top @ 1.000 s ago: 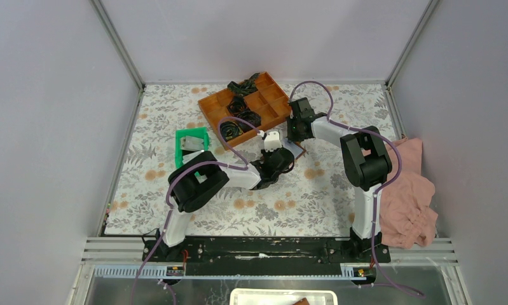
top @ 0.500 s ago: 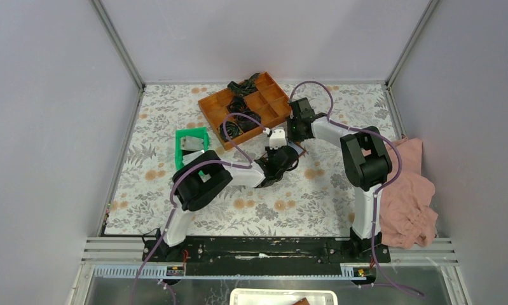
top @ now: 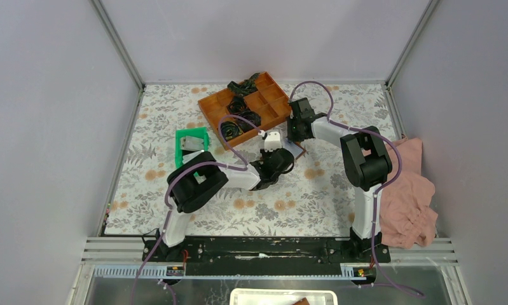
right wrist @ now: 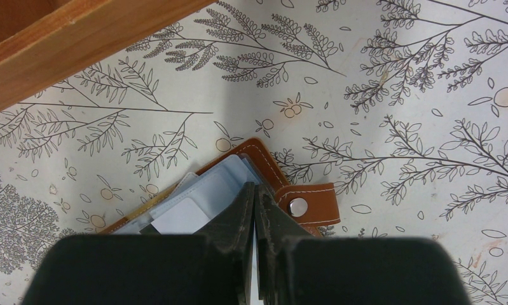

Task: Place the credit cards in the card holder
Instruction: Insert the credit card into the card holder.

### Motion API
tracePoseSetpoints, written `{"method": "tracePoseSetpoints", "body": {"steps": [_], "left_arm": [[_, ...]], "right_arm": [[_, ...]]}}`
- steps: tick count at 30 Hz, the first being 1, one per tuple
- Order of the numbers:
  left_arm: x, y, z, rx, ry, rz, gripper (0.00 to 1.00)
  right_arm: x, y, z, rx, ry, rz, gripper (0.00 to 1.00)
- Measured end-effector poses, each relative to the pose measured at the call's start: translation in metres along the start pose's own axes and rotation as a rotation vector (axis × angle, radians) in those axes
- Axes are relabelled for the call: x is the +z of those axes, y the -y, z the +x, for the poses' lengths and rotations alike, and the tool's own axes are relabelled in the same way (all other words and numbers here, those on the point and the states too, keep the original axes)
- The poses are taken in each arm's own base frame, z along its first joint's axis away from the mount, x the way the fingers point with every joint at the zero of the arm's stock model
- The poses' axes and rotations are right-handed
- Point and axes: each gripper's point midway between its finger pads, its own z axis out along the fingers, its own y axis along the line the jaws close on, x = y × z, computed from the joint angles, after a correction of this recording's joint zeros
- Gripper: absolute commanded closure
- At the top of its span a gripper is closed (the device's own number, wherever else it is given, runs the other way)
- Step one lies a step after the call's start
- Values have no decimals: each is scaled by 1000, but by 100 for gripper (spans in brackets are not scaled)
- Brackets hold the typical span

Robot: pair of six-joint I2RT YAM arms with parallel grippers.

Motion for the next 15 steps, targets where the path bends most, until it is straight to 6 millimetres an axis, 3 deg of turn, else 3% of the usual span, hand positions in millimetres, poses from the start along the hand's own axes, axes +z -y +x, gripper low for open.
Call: {"method": "tracePoseSetpoints", "body": {"steps": [4, 15], "left_arm": [[-5, -7, 1, 4, 0, -8, 100], [-2, -1, 1, 4, -4, 6, 100]], "right_arm": [[0, 0, 0, 1, 1, 0, 93], [0, 0, 0, 2, 1, 0, 93]]}}
